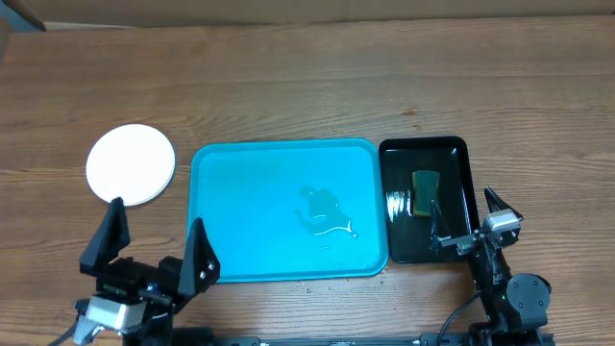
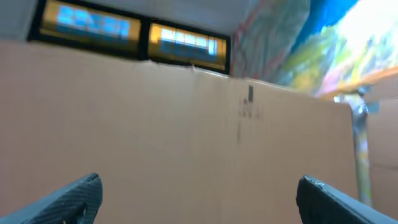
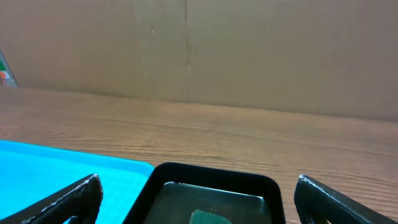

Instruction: Clean dirty plates on tray and stack at the side

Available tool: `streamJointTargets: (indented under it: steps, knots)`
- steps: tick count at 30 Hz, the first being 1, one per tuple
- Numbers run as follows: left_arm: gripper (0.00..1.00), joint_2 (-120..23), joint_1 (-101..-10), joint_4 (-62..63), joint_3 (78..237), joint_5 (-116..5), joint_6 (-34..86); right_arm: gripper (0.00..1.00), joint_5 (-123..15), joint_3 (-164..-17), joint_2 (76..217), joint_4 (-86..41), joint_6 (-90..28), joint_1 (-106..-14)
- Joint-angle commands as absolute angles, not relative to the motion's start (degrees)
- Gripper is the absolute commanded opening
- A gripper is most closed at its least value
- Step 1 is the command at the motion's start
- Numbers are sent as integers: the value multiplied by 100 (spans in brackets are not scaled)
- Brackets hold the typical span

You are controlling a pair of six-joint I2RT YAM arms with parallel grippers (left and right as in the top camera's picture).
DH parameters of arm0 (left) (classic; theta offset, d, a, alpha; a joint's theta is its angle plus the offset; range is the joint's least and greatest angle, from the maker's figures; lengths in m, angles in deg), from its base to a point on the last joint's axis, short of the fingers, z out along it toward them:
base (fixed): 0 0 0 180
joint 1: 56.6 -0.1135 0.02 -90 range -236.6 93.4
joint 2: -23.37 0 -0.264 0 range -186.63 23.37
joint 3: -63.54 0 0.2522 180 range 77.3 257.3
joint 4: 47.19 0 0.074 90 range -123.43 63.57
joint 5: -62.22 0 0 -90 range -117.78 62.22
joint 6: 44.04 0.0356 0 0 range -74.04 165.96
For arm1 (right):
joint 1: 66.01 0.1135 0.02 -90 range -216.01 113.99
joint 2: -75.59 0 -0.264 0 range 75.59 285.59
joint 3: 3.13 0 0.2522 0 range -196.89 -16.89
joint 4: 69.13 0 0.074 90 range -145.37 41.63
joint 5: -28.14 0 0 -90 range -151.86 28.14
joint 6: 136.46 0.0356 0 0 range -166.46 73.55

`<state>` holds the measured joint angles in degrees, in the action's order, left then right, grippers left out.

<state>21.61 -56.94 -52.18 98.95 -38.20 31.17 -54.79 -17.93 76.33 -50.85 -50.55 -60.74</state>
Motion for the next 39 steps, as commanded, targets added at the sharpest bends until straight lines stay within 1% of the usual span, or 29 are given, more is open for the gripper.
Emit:
streamJointTargets:
  steps: [1, 7, 15, 21, 25, 29, 39]
  knots:
    - [100, 2317, -5667, -5451, 9381, -3459, 3165, 100, -5494, -1734, 7576, -5114, -5077, -6095]
    - [100, 2317, -5667, -5449, 8793, -3391, 3161, 100, -5494, -1734, 7576, -5114, -5077, -6095]
    - [100, 2319, -5667, -5436, 7786, -2640, 3161, 100, -5494, -1734, 7576, -5114, -5079, -6095]
    - [100, 2319, -5674, -4114, 7757, -2143, 3224, 100, -5494, -1734, 7576, -5114, -5077, -6095]
    - [100, 2319, -5674, -2944, 7757, -2137, 3395, 100, -5494, -1734, 7576, -5114, -5079, -6095]
    - [100, 2319, -5672, -2920, 7757, -2458, 4199, 100, -5494, -1734, 7576, -5114, -5077, -6095]
    - [100, 2317, -5672, -2923, 7757, -2462, 4214, 100, -5494, -1734, 7576, -5114, -5077, -6095]
